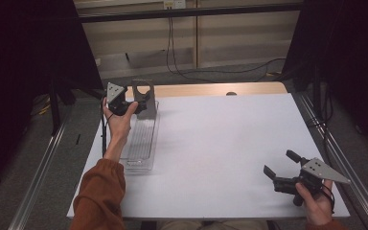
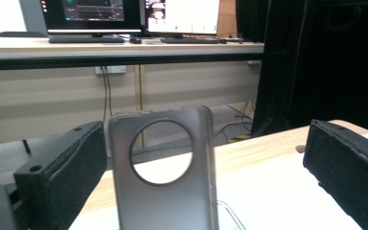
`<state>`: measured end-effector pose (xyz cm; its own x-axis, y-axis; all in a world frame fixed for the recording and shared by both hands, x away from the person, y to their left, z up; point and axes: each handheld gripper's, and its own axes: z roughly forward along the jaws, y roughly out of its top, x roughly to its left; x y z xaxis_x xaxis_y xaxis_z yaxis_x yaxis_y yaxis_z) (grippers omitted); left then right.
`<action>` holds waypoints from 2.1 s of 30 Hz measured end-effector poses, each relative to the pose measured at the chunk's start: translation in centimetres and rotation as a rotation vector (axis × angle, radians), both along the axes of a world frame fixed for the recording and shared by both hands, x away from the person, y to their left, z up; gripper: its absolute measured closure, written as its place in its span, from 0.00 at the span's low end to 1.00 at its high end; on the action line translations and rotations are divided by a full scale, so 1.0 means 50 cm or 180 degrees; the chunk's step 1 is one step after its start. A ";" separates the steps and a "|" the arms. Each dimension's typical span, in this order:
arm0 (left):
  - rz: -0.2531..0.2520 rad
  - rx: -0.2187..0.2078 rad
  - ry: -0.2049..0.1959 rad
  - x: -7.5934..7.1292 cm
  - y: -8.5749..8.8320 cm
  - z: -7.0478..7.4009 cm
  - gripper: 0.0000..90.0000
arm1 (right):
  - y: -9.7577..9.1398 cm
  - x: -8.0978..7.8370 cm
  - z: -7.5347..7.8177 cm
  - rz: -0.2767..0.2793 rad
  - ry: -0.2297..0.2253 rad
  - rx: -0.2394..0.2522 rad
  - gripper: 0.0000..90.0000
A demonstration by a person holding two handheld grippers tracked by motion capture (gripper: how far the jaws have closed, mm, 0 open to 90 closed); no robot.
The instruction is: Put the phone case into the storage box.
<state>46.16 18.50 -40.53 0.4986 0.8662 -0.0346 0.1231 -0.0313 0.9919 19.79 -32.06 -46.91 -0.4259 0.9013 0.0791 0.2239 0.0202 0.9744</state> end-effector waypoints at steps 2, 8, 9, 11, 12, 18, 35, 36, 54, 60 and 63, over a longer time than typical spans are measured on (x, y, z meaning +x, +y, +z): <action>-0.0002 0.0004 -0.0006 -0.006 -0.003 0.000 0.02 | 0.000 0.001 0.000 0.0003 0.0006 0.0013 0.00; -0.0031 -0.0052 -0.0047 -0.024 0.000 0.002 0.02 | 0.000 0.006 -0.001 0.0011 0.0006 0.0012 0.00; -0.0055 0.0010 -0.0053 -0.026 0.005 0.003 0.02 | -0.001 0.007 -0.002 0.0004 0.0000 0.0002 0.00; -0.0066 -0.0035 -0.0068 -0.029 0.009 0.003 0.02 | -0.002 0.008 -0.003 -0.0007 0.0012 0.0005 0.00; -0.0041 -0.0079 -0.0075 -0.030 0.009 0.001 0.02 | -0.002 0.009 -0.003 -0.0033 0.0008 0.0032 0.00; -0.0118 -0.0100 -0.0052 -0.046 0.011 -0.005 0.02 | -0.003 0.007 -0.003 -0.0017 0.0019 0.0013 0.00; -0.0276 -0.0122 -0.0139 -0.117 0.004 -0.003 0.03 | 0.000 0.004 0.000 -0.0014 -0.0010 -0.0016 0.00; -0.0266 -0.0145 -0.0137 -0.120 0.003 -0.003 0.03 | 0.000 0.004 0.000 -0.0019 -0.0010 -0.0019 0.00; -0.0396 -0.0087 -0.0200 -0.197 0.019 0.005 0.03 | 0.007 0.002 0.004 -0.0021 -0.0023 -0.0018 0.00; -0.0390 -0.0078 -0.0220 -0.223 0.032 -0.003 0.02 | 0.007 0.001 0.005 -0.0002 -0.0041 -0.0041 0.00; -0.0381 -0.0105 -0.0234 -0.238 0.039 -0.010 0.02 | 0.006 0.001 0.004 0.0011 -0.0045 -0.0055 0.00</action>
